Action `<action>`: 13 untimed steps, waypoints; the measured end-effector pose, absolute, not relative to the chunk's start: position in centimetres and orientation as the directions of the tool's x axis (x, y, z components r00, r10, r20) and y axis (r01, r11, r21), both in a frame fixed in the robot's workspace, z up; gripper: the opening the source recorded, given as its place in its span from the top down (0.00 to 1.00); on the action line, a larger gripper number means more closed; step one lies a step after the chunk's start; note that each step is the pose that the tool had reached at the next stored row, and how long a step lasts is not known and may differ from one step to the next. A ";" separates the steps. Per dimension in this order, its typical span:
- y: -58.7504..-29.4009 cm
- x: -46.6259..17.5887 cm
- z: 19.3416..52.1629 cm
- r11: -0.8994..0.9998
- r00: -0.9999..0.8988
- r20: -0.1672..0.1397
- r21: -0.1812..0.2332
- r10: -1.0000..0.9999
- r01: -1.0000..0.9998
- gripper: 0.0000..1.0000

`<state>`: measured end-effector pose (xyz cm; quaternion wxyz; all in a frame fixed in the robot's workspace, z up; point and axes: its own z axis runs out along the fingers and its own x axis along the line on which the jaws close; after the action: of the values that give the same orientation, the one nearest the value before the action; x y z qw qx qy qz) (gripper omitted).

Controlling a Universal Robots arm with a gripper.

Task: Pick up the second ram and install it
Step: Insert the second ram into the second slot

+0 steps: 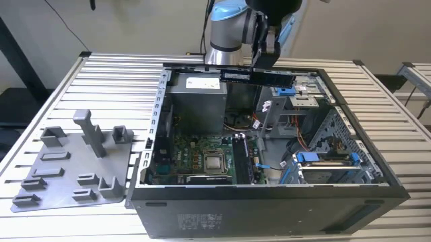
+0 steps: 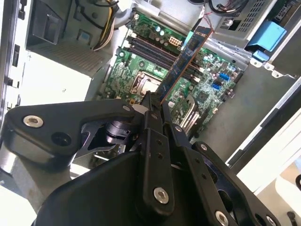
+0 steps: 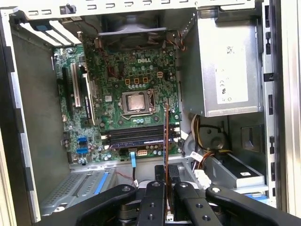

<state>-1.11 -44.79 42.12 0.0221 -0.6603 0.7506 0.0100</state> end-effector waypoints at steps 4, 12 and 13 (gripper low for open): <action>-44.8 -1.1 42.1 0.128 -0.127 -0.046 -0.014 -0.991 -0.992 0.86; -44.8 -1.1 42.1 0.194 -0.193 -0.046 -0.014 -0.980 -0.981 0.86; -44.8 -1.1 42.1 0.206 -0.205 -0.046 -0.014 -0.978 -0.978 0.86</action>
<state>-1.11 -44.79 42.10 0.0224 -0.6299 0.7763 0.0090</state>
